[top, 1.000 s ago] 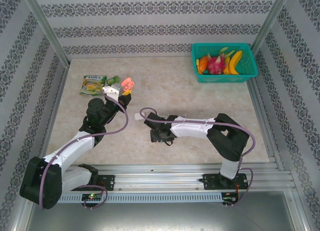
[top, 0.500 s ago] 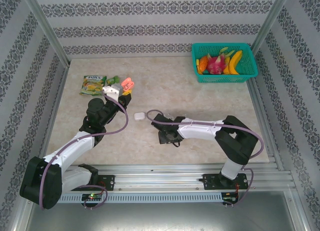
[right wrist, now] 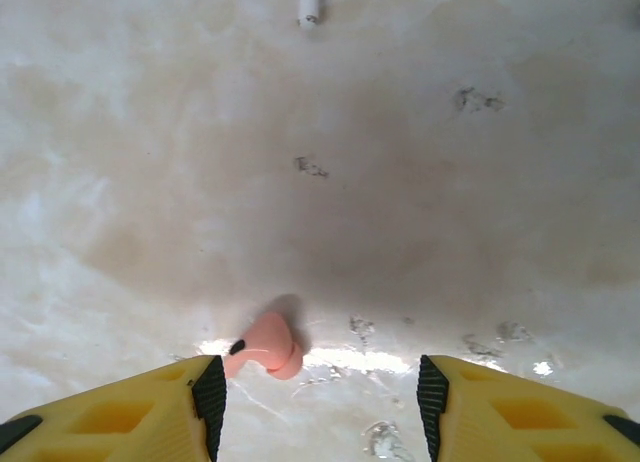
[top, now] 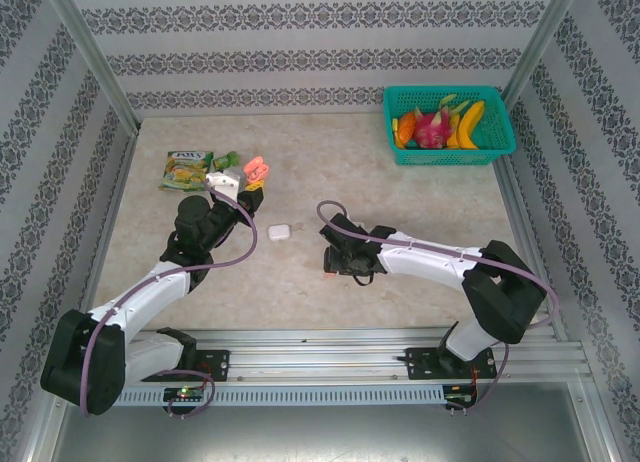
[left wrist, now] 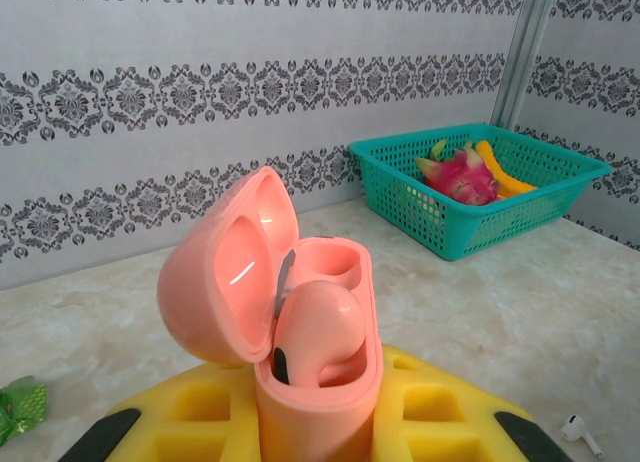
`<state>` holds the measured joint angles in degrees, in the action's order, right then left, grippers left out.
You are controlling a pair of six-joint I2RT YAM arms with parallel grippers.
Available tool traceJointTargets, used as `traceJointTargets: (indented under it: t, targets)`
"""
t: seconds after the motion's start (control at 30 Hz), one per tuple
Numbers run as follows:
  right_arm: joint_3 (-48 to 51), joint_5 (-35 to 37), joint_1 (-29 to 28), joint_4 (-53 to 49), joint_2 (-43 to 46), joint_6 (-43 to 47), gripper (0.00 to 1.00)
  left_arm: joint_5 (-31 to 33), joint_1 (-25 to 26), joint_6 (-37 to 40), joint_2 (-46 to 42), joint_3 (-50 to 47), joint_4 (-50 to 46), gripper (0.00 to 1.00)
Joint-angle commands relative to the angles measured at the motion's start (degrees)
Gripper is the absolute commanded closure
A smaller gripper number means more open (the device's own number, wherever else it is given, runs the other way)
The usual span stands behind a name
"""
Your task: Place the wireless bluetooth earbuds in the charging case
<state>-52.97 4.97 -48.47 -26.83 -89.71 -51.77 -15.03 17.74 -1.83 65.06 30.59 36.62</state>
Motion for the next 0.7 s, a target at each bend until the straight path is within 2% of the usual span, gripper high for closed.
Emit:
traceJointTargets:
  t: [0.0,0.27,0.67]
  targets:
    - [1.2,-2.2,0.7,1.8,-1.2,-5.8,0.46,-1.3,-0.7,-1.1,0.2,1.2,2.0,1.0]
    - [3.1,-0.6,-1.4,3.4,0.1,-25.9,0.48,-0.2,-0.6,-1.2,0.3,1.3,2.2,1.0]
    - [-0.7,-2.6,-2.9,2.9,-4.8,-31.8,0.49,1.3,-0.6,-1.5,1.1,1.1,3.3,1.0]
